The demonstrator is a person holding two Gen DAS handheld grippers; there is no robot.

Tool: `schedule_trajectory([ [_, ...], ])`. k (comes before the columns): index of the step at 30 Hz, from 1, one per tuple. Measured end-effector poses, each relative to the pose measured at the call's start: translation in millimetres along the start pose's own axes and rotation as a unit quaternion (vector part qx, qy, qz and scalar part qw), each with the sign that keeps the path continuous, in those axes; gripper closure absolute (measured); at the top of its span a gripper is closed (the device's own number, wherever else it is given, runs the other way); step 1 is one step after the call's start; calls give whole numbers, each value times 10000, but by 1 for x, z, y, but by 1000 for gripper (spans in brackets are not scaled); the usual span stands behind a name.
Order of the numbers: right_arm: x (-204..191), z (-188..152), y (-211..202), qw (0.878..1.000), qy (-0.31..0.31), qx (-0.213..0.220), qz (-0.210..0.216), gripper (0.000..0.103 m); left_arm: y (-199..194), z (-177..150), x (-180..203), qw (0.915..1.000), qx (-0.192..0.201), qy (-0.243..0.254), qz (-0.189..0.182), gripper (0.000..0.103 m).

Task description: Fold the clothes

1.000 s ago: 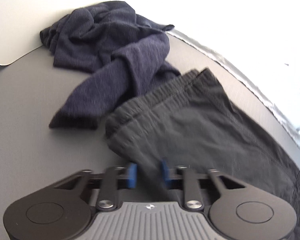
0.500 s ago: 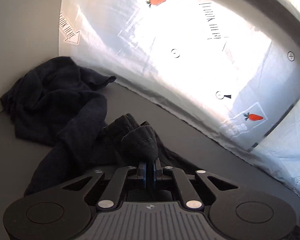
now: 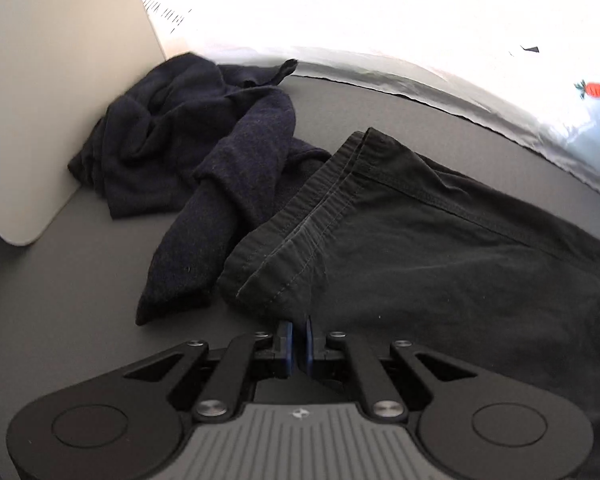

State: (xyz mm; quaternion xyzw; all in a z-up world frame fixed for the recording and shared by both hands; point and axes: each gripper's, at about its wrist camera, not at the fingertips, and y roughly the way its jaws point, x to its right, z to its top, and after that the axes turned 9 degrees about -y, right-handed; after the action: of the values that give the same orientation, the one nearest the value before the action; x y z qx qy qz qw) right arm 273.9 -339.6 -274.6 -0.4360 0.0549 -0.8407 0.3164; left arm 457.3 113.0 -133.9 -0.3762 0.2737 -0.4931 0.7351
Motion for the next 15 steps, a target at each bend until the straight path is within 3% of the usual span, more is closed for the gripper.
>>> schedule_trajectory([
  [3,0,0,0,10000,-5,3,-7,0,-11,-17,24,9970,391,663,62,97],
  [8,0,0,0,10000,-4,6,-4,0,-33,-24,54,9828,1021,1416,-601,101],
  [12,0,0,0,10000,-5,0,-3,0,-58,5,51,9744,1832,1138,-633,102],
  [15,-2,3,-1,9999,-84,-38,-67,0,-65,35,29,9741,2077,758,-469,101],
])
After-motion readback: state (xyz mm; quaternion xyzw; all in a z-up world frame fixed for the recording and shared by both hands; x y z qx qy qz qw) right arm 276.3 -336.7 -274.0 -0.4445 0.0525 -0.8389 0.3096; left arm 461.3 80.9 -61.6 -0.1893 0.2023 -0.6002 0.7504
